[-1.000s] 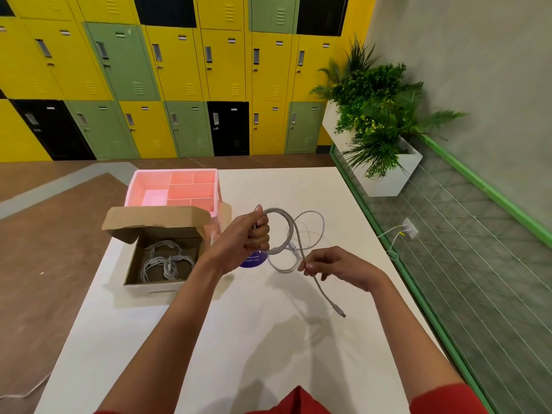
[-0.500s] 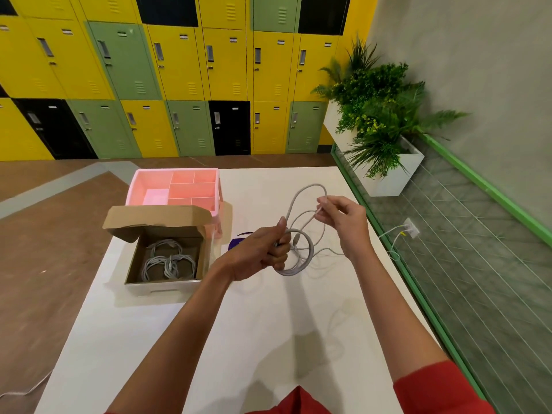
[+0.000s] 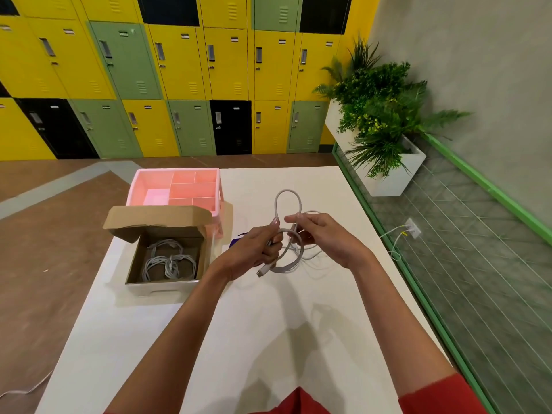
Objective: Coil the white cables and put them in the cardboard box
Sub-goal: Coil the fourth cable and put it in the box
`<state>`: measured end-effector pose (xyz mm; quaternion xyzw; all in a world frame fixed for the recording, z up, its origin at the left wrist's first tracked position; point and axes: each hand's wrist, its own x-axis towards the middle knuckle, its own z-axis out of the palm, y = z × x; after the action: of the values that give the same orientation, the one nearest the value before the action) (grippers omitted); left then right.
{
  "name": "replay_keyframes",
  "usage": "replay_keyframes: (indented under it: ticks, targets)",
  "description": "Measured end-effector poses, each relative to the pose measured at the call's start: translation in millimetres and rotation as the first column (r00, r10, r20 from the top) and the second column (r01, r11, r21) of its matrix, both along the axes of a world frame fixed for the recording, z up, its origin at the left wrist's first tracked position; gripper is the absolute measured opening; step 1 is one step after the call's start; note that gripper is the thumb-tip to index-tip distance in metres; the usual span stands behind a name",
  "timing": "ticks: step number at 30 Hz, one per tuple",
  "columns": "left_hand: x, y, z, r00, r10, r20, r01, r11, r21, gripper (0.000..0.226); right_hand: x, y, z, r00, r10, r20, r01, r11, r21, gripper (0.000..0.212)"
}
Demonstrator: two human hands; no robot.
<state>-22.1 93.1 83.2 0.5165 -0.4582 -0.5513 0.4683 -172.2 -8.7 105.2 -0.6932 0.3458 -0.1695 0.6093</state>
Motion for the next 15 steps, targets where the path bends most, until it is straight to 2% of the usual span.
replay_keyframes:
  ticks: [9, 11, 13, 15]
  targets:
    - [-6, -3, 7, 0.998, 0.055, -0.011, -0.055, 0.998, -0.013, 0.04, 1, 6, 2, 0.998, 0.057, 0.026, -0.061, 0.983, 0.175, 0.04]
    - [-5, -2, 7, 0.997, 0.081, -0.02, -0.081, 0.997, -0.019, 0.039, -1, 10, 6, 0.99, 0.142, 0.01, -0.142, 0.981, 0.129, 0.038]
    - [-4, -2, 6, 0.995, 0.088, -0.038, -0.09, 0.995, -0.037, 0.039, -4, 15, 9, 0.972, 0.229, -0.046, -0.229, 0.973, 0.016, 0.027]
    - [-4, -2, 6, 0.995, 0.093, -0.032, -0.094, 0.994, -0.049, 0.038, -2, 16, 10, 0.97, 0.224, -0.096, -0.23, 0.971, -0.066, 0.026]
